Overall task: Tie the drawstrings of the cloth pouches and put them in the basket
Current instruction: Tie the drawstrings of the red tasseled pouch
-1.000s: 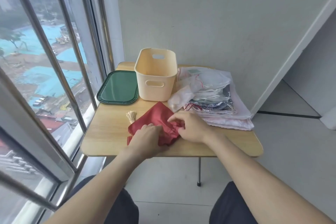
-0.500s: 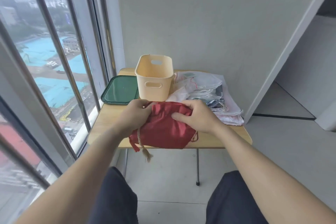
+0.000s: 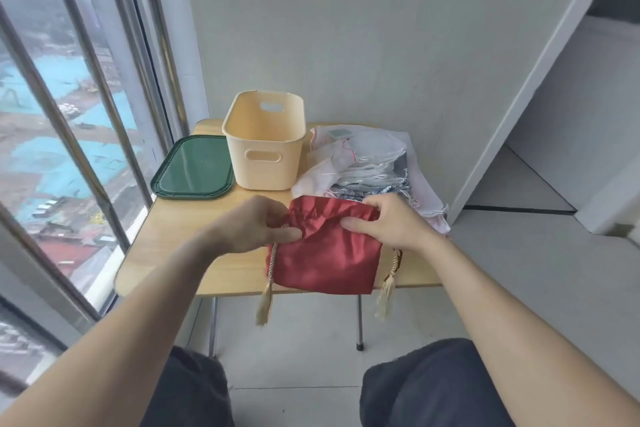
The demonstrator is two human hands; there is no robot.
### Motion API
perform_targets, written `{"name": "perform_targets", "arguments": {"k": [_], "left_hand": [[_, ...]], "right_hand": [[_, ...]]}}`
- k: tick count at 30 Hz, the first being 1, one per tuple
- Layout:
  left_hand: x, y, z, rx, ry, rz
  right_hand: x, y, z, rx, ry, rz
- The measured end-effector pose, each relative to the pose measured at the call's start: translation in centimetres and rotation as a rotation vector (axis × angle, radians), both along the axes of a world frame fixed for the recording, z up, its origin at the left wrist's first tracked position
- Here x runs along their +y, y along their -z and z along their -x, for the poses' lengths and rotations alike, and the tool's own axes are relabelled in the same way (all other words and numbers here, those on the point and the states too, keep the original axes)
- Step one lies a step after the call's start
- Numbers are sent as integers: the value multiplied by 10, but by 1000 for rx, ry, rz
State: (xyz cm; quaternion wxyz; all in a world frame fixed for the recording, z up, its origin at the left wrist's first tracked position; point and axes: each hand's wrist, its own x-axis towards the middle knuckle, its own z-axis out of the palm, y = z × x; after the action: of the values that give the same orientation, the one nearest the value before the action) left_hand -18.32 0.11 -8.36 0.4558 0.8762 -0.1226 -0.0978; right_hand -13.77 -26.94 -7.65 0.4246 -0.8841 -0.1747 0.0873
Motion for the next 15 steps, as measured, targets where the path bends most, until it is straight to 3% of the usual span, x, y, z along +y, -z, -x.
{"name": "perform_targets", "arguments": {"k": [6, 13, 15], "left_hand": [[14, 14, -54, -167, -200, -137], [20, 46, -71, -153, -190, -127], [25, 52, -71, -153, -208, -129]], "right_hand": [[-2, 15, -38, 138, 57, -232], [-21, 42, -58, 173, 90, -190], [-28, 44, -55, 102, 59, -123]]}}
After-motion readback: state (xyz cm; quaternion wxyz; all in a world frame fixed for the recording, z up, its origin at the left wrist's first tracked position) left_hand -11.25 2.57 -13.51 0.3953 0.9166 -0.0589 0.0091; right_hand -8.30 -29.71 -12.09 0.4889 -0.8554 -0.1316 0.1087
